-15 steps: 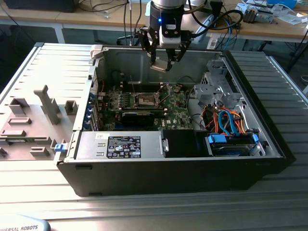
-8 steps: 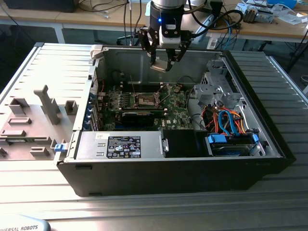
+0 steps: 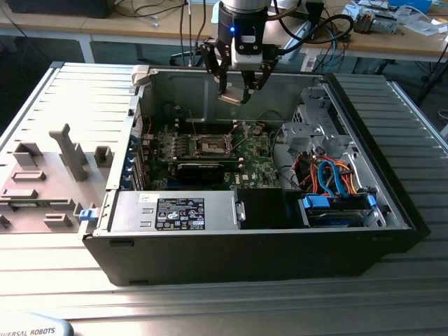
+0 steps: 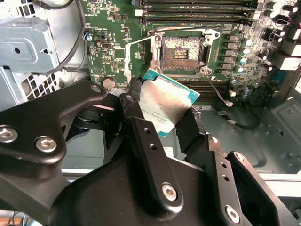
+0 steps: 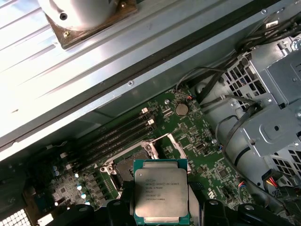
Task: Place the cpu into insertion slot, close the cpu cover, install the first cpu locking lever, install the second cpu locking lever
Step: 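Place the cpu into insertion slot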
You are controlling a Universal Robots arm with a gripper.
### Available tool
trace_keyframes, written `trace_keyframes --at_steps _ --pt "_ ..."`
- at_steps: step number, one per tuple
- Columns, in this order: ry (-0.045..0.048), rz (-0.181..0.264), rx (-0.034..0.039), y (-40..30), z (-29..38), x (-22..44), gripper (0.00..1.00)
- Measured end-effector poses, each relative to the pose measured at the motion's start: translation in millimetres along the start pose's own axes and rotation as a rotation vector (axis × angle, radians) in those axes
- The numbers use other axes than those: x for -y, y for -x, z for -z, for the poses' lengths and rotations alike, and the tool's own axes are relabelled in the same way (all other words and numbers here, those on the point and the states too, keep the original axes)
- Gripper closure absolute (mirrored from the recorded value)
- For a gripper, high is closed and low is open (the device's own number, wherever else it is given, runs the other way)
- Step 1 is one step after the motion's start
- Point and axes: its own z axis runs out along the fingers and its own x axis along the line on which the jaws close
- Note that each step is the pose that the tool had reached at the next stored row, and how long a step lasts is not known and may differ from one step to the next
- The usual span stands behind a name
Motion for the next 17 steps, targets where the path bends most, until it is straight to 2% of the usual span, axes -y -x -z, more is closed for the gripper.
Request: trace_keyframes --at_steps 17 --pt "0.0002 -0.015 0.0013 0.0 0.0 0.0 0.46"
